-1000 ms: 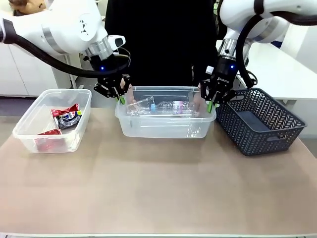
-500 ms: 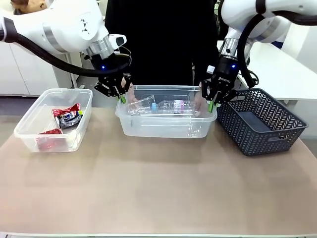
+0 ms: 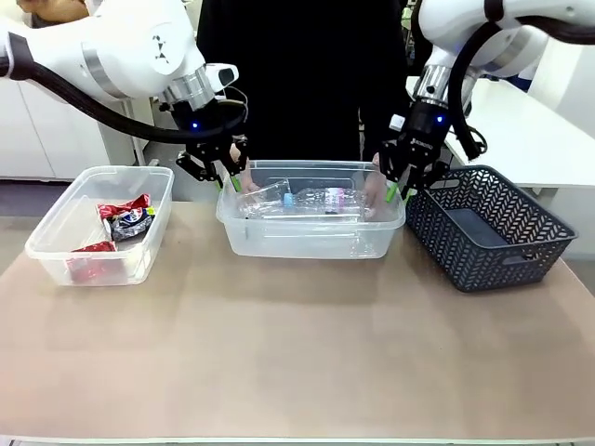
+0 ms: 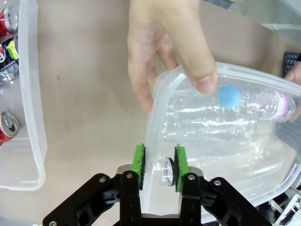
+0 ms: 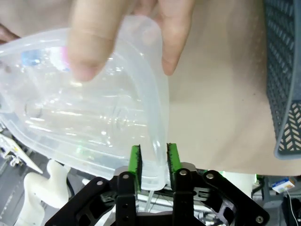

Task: Sort the waste into each basket.
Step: Release the Organizing box you were holding.

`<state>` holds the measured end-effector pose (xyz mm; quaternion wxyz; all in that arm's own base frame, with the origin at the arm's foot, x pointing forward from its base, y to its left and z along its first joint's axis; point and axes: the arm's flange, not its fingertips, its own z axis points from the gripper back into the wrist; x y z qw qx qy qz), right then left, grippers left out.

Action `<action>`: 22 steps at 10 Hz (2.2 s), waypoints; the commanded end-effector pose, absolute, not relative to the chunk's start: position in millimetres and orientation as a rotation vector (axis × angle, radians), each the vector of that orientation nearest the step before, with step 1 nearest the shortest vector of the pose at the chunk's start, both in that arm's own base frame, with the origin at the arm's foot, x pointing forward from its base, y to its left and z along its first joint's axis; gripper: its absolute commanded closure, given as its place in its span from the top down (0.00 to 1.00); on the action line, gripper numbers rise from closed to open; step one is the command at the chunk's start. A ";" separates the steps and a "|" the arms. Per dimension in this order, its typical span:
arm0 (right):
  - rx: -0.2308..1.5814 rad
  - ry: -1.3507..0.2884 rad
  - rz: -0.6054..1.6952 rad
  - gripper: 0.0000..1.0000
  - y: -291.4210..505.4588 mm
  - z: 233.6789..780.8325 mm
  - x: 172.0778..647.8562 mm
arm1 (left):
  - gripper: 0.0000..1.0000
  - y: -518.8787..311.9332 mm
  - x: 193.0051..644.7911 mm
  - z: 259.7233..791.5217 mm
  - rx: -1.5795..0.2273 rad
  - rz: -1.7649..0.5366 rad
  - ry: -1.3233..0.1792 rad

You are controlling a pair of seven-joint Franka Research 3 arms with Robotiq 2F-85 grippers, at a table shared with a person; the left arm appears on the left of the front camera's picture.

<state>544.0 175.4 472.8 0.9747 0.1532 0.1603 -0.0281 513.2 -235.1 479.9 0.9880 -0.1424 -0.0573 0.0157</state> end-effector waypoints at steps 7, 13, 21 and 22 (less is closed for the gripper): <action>0.420 -0.236 0.008 1.00 161.3 487.0 527.8 | 1.00 -218.0 494.7 505.6 -0.417 -0.074 -0.114; 0.402 -0.172 -0.031 1.00 160.5 499.8 541.8 | 0.99 -231.2 501.3 509.5 -0.370 -0.016 -0.151; 0.844 -0.280 -0.220 1.00 69.8 609.3 385.1 | 1.00 -142.2 388.4 566.8 -0.861 -0.187 -0.072; 0.944 -0.321 -0.326 1.00 41.5 620.1 357.4 | 1.00 -118.5 363.4 567.5 -0.949 -0.134 -0.140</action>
